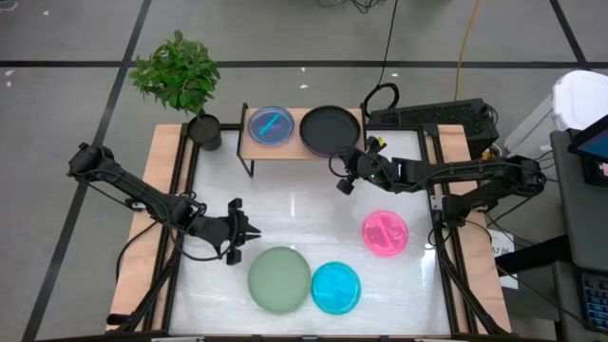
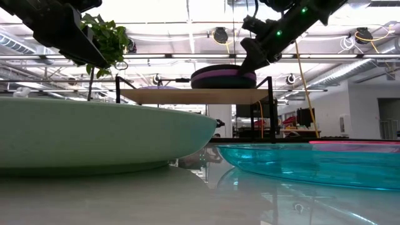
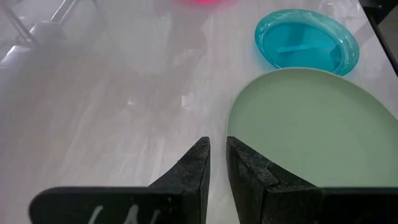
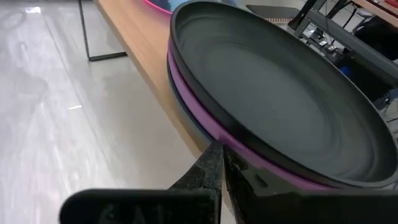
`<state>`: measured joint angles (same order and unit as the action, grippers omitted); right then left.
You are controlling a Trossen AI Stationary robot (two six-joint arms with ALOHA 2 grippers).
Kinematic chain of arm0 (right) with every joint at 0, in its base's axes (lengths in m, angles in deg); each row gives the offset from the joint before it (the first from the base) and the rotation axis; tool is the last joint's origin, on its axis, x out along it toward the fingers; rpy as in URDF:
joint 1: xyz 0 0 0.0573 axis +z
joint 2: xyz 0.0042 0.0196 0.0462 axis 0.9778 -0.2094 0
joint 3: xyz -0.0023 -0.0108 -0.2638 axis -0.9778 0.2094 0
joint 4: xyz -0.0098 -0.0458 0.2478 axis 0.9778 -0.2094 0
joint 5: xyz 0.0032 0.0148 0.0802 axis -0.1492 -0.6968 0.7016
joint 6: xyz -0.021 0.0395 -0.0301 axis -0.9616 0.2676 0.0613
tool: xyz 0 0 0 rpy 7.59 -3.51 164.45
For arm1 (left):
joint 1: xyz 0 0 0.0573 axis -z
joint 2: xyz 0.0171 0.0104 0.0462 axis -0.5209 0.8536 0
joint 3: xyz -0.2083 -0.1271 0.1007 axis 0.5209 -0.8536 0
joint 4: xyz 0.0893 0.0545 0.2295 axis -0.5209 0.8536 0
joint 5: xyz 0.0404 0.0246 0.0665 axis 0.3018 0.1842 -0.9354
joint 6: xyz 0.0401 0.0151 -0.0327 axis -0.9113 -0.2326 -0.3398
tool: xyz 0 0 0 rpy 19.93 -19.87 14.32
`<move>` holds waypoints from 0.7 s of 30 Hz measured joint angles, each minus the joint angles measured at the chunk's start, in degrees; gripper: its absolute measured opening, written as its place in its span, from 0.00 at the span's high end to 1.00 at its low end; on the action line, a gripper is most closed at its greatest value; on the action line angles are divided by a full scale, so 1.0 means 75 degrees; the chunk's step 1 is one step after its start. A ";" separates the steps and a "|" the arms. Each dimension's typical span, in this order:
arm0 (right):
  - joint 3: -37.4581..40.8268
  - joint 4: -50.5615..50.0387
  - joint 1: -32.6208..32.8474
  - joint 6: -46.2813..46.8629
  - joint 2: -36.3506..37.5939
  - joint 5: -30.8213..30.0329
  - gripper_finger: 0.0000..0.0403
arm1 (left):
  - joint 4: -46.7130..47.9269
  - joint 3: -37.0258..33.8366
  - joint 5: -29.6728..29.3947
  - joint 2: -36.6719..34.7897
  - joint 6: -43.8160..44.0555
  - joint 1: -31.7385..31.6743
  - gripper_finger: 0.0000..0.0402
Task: Place and stack plates onto a shelf
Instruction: Stack the black plate on top of the violet plate on the shelf, then stack the pink plate on top of the blue plate on the shelf
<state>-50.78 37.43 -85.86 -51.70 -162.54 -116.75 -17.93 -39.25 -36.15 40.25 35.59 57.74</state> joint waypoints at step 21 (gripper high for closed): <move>0.0006 -0.0326 0.0949 -0.0250 0.1591 -0.1060 1.00 | 0.0060 0.0003 0.0006 0.0000 0.0216 0.0073 0.86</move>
<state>-50.74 34.99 -78.74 -53.58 -150.60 -124.70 -17.48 -39.23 -36.10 40.25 37.21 58.29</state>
